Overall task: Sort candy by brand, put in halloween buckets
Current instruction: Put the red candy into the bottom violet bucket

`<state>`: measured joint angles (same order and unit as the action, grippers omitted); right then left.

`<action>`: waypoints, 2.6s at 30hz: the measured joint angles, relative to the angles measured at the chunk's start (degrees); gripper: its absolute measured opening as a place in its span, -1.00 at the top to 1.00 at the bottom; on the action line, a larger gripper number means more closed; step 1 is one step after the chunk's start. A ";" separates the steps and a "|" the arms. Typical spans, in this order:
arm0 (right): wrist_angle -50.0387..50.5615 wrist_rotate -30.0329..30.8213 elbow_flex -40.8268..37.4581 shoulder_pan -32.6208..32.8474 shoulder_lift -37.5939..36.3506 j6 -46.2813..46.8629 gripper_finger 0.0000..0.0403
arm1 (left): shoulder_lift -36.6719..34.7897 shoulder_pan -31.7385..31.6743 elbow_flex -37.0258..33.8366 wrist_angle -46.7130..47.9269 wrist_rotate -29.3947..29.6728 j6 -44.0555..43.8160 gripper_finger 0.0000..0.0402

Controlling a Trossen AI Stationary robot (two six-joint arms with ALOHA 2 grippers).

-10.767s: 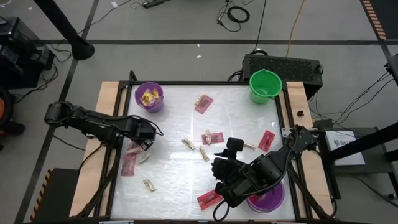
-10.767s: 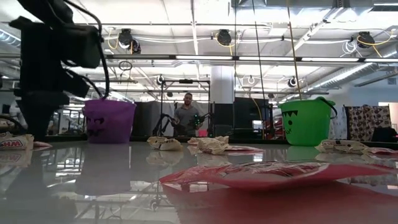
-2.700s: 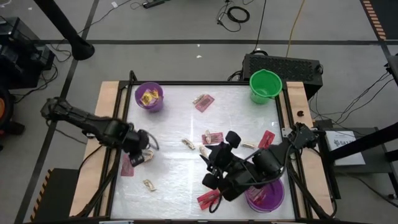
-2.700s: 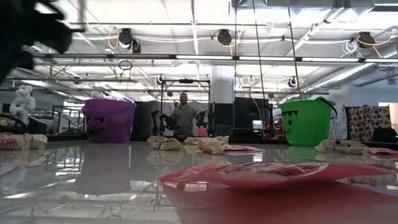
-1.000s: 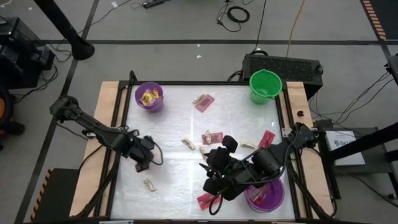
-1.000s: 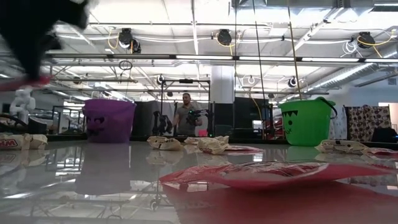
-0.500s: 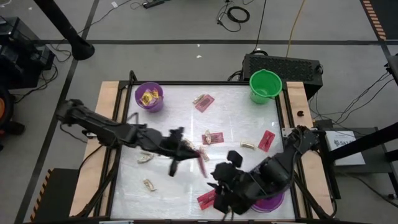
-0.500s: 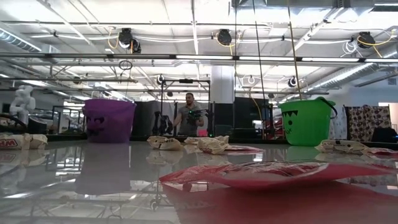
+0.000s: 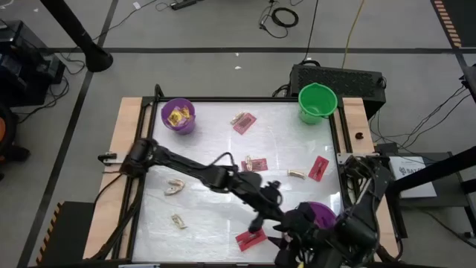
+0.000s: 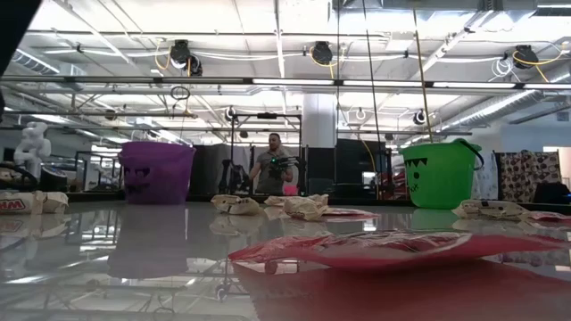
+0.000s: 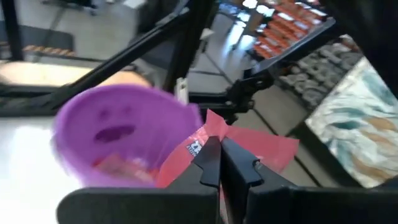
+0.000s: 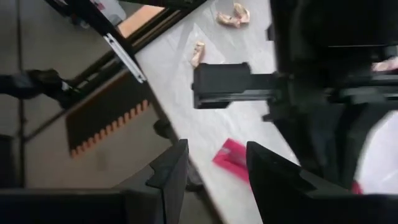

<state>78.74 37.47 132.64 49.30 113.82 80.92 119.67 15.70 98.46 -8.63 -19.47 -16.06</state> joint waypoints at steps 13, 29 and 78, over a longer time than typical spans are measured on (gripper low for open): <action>-0.22 7.72 0.00 5.64 0.00 10.02 0.23 | 12.94 -0.01 18.38 5.67 7.69 10.95 0.99; 1.20 7.87 0.00 5.40 0.00 7.77 0.23 | 14.11 -0.36 18.38 9.01 14.04 10.55 0.55; 8.58 10.91 0.00 4.33 -0.02 3.76 0.23 | 10.46 8.04 6.14 39.38 23.23 10.52 0.17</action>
<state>87.32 48.38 132.64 53.62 113.80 84.67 130.13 23.74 104.60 30.74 3.76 -5.54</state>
